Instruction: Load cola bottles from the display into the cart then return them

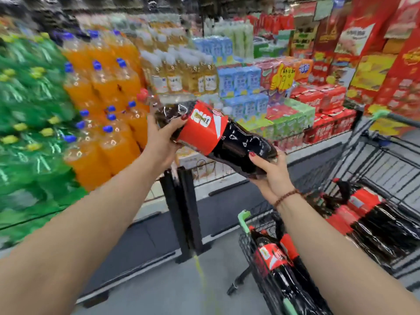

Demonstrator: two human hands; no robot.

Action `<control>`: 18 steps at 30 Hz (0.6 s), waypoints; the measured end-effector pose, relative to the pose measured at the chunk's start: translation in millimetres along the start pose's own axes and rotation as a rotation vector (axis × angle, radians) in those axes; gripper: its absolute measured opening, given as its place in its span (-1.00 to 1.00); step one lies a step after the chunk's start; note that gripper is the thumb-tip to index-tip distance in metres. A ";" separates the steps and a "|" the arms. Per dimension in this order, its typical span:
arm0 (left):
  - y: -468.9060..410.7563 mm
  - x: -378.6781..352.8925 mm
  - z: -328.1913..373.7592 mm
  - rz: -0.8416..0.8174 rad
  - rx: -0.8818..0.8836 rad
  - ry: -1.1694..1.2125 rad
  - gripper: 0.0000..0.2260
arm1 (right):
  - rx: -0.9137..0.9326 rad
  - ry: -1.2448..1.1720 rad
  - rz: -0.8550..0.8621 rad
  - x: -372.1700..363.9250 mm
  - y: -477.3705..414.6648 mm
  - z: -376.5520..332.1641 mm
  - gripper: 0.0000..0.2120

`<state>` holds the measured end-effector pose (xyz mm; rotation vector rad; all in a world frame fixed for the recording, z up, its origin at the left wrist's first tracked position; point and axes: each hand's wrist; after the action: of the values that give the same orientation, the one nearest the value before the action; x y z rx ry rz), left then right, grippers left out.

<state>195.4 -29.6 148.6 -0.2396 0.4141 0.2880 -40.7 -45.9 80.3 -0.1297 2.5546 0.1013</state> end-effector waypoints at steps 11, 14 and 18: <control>89.7 231.8 129.4 0.389 -0.244 -0.030 -0.49 | -0.288 0.056 -0.373 -213.0 36.6 150.0 -0.43; 120.8 299.2 166.1 0.461 -0.279 -0.041 -0.58 | -0.330 0.065 -0.440 -276.7 64.9 197.3 -0.44; 159.3 383.8 214.2 0.562 -0.307 -0.120 -0.49 | -0.406 0.075 -0.498 -356.8 105.3 256.5 -0.33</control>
<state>557.4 266.3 148.2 -0.4030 0.3104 0.9172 383.4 109.7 68.5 -0.9279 2.4615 0.4239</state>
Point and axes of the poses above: each hand's wrist, its own y-axis away from the middle knuckle, its own x-axis out of the back of the hand, z = x × y
